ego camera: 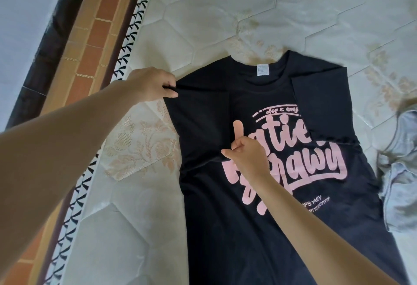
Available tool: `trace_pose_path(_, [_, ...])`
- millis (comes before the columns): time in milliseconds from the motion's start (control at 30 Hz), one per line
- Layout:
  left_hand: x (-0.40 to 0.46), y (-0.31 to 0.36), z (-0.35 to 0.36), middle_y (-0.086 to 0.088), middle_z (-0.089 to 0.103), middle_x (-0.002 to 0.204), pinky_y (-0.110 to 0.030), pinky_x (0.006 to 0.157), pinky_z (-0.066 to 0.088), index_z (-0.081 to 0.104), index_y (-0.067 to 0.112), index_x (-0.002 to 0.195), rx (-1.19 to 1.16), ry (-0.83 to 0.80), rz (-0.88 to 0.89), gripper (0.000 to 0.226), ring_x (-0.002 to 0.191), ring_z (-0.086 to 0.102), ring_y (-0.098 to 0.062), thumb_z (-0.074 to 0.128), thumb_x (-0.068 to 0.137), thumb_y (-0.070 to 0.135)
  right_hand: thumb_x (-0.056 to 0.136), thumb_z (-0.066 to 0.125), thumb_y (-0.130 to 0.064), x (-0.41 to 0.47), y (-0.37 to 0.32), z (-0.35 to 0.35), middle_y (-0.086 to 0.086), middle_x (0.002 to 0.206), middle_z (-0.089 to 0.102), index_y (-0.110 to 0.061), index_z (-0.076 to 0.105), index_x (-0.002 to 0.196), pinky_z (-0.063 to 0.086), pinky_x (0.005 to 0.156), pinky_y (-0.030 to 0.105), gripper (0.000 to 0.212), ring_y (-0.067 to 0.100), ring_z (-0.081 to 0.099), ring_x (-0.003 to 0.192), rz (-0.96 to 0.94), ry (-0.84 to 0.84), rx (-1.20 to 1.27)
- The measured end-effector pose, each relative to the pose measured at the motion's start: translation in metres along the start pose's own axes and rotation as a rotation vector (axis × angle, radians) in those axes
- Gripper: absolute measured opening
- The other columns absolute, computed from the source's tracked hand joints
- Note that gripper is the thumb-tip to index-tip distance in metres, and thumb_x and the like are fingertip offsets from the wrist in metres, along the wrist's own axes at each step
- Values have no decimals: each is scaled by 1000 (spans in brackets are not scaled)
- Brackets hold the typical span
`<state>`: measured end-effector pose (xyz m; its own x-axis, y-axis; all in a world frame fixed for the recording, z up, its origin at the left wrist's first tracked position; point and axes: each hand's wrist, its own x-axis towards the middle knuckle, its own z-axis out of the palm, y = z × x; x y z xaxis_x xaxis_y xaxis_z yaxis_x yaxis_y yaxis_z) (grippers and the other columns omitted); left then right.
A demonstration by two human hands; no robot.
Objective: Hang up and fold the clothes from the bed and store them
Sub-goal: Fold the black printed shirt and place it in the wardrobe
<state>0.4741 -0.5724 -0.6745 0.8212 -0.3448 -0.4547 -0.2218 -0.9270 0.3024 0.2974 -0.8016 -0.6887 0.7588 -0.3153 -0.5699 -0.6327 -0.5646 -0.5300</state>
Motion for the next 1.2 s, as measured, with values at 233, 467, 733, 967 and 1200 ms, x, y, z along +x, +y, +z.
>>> trace_pose_path(233, [-10,10,25,-10,57,109,-38,72,41,63,11,107,24,347,-44,20,100,53,-29,60,95,26,93,60,-26,-6,-4,6,-7,101,62,-20,59,104,47,71,30,12,13,59,92,-153,209,-104])
trace_pose_path(467, [-66,54,97,-17,64,107,-40,81,55,65,-3,105,-2,628,297,27,99,64,-35,53,80,-5,83,58,10,6,-20,32,8,106,67,-1,68,108,55,79,29,30,20,61,99,-804,397,-251])
trace_pose_path(733, [-98,88,169,-17,68,117,-50,103,45,64,3,122,150,330,373,45,115,60,-33,40,96,32,100,42,-23,51,-47,47,13,132,62,-1,58,132,36,108,30,42,27,55,126,-1263,-62,-410])
trace_pose_path(967, [-104,85,184,-9,49,145,-66,106,29,46,19,142,283,360,381,53,133,43,-37,44,96,44,103,12,-49,81,-49,62,2,165,8,-24,14,157,-2,123,44,60,20,1,153,-1227,-124,-951])
trace_pose_path(1200, [-110,90,191,-7,21,162,-71,108,19,29,22,152,322,376,337,61,146,20,-42,35,98,50,98,2,-57,116,-77,50,-2,166,-6,-28,-3,157,-5,122,51,66,20,-8,152,-1198,-118,-1096])
